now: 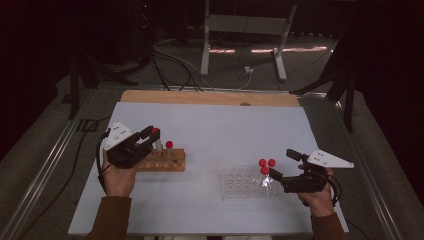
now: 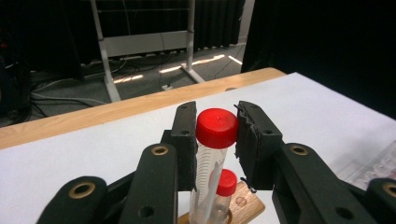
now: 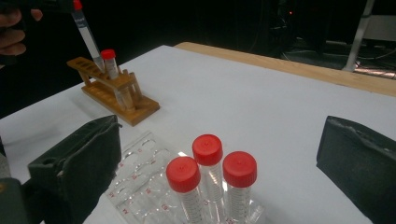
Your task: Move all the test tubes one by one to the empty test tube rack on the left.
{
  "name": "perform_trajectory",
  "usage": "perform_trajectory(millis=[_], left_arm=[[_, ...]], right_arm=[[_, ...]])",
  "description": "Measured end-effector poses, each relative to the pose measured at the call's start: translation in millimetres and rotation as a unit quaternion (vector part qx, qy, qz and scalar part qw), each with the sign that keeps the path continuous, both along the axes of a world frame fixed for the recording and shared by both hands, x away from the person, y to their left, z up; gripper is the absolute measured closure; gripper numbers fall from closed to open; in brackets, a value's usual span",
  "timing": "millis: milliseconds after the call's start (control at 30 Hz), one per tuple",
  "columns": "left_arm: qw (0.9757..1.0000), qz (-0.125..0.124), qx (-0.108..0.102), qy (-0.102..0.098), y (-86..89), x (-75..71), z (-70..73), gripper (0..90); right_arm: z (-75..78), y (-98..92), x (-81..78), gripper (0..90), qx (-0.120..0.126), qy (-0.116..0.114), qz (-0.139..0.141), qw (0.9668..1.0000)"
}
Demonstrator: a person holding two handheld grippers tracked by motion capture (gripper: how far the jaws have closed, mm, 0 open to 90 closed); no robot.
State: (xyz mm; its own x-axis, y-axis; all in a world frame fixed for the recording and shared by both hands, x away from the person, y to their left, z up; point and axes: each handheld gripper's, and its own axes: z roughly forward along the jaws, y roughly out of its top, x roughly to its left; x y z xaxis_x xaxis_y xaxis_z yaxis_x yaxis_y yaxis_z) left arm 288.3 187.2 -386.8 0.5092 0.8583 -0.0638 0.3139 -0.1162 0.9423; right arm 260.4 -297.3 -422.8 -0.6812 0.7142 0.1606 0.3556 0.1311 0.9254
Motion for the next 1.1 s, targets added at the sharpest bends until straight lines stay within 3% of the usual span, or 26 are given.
perform_trajectory(millis=[767,1100], left_arm=[[0.9995,0.013,0.002,0.028,0.5,1.7,-44.5,70.6],[0.9992,0.021,0.002,0.033,0.4,2.1,-56.1,70.6]], right_arm=[[-0.7,-2.7,-0.5,0.0,0.003,-0.002,0.002,1.0],[-0.9,-3.0,-0.4,0.0,0.002,-0.003,0.003,1.0]])
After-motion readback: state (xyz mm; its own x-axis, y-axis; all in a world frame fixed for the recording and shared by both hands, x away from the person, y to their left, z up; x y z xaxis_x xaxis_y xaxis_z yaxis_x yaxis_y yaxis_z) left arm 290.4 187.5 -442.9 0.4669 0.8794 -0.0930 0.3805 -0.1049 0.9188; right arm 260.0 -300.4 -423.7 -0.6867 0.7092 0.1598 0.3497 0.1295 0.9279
